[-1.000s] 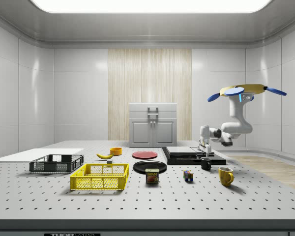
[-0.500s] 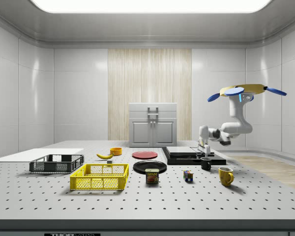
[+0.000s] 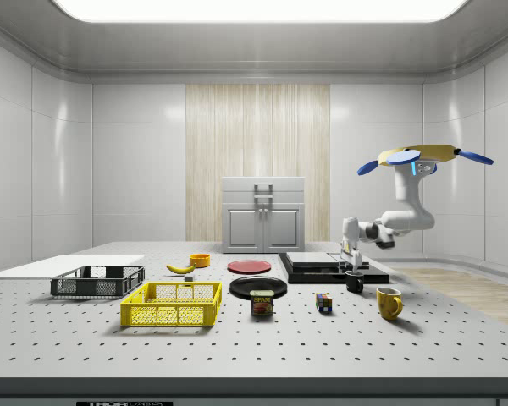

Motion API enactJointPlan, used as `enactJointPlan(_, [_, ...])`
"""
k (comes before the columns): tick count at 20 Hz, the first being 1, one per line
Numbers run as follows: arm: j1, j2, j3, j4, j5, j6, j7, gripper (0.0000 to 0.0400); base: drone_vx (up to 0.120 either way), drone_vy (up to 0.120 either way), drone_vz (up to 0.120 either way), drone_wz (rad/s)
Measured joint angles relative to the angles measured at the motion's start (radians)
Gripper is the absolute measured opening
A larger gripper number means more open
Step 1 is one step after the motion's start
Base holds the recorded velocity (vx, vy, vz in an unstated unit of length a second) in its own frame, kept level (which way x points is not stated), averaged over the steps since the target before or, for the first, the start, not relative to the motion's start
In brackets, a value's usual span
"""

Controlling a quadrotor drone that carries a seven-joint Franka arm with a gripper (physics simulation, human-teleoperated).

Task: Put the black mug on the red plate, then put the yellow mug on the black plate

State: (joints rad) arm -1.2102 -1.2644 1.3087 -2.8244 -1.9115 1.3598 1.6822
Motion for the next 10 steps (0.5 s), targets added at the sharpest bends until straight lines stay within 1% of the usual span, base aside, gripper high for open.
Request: enactJointPlan(10, [-0.012, -0.038, -0.015, 0.008, -0.003, 0.044, 0.008, 0.04, 0.0, 0.0, 0.0, 0.0])
